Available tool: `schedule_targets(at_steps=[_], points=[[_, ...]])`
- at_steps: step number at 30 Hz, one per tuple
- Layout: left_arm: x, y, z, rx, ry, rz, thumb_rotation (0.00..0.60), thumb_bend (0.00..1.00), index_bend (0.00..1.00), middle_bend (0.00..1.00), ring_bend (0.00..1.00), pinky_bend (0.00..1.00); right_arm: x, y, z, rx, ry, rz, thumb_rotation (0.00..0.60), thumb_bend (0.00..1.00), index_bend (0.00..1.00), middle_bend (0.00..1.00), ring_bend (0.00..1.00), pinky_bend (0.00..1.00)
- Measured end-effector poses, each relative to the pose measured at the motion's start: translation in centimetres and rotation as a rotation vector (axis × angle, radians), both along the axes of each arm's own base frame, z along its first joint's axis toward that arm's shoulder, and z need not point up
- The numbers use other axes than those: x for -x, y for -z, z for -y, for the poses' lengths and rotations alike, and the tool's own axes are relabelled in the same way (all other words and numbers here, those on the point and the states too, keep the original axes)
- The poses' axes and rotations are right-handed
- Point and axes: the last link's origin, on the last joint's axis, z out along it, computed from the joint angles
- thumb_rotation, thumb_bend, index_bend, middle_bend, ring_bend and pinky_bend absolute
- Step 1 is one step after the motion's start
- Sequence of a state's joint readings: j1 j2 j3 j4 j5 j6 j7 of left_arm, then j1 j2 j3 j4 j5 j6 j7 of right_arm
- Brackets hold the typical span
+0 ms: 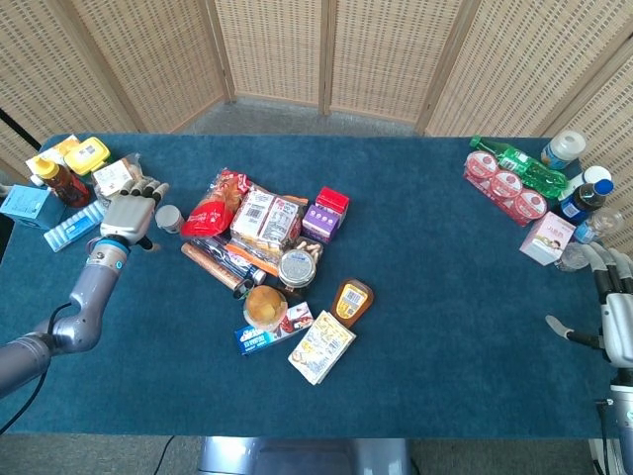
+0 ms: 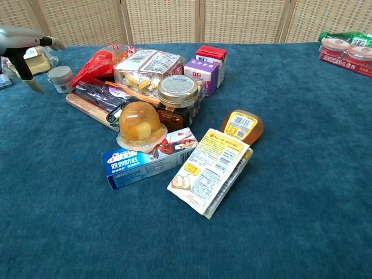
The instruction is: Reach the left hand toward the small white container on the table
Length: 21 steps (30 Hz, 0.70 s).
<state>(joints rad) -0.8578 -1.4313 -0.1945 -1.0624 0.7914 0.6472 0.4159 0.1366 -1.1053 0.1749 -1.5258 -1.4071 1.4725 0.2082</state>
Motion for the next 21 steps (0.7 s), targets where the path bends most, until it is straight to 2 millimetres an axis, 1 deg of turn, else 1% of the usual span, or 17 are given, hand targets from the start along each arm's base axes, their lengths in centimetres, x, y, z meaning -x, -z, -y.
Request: schedule_targets(at_steps=[2, 4, 9, 14, 17, 20, 21], points=[[0.0, 0.3, -0.3, 0.003, -0.008, -0.001, 0.6, 0.15, 0.0, 0.0, 0.0, 0.0, 0.1, 0.0, 0.0, 0.0, 0.002, 0.003, 0.6, 0.0, 0.0, 0.0, 0.0, 0.0], [-0.1, 0.6, -0.5, 0.004, -0.013, 0.0, 0.6, 0.15, 0.02, 0.0, 0.0, 0.03, 0.1, -0.1, 0.0, 0.0, 0.003, 0.005, 0.6, 0.0, 0.0, 0.0, 0.0, 0.0], [-0.4, 1.5, -1.1, 0.007, -0.021, -0.006, 0.6, 0.15, 0.11, 0.0, 0.0, 0.2, 0.1, -0.2, 0.1, 0.002, 0.004, 0.008, 0.6, 0.0, 0.0, 0.0, 0.0, 0.0], [-0.6, 2.8, -1.5, 0.009, -0.025, -0.026, 0.6, 0.15, 0.21, 0.01, 0.0, 0.31, 0.2, -0.3, 0.1, 0.005, 0.004, 0.019, 0.6, 0.0, 0.0, 0.0, 0.0, 0.0], [-0.7, 3.6, -1.7, 0.009, -0.023, -0.038, 0.6, 0.15, 0.28, 0.09, 0.06, 0.38, 0.2, -0.4, 0.1, 0.008, 0.003, 0.026, 0.6, 0.0, 0.0, 0.0, 0.0, 0.0], [-1.0, 4.2, -1.9, 0.0, -0.014, -0.05, 0.6, 0.15, 0.37, 0.22, 0.18, 0.49, 0.2, -0.5, 0.1, 0.009, 0.0, 0.033, 0.6, 0.0, 0.0, 0.0, 0.0, 0.0], [-1.0, 4.3, -1.9, -0.006, -0.01, -0.052, 0.6, 0.15, 0.4, 0.29, 0.24, 0.53, 0.2, -0.6, 0.1, 0.009, 0.0, 0.035, 0.6, 0.0, 0.0, 0.0, 0.0, 0.0]])
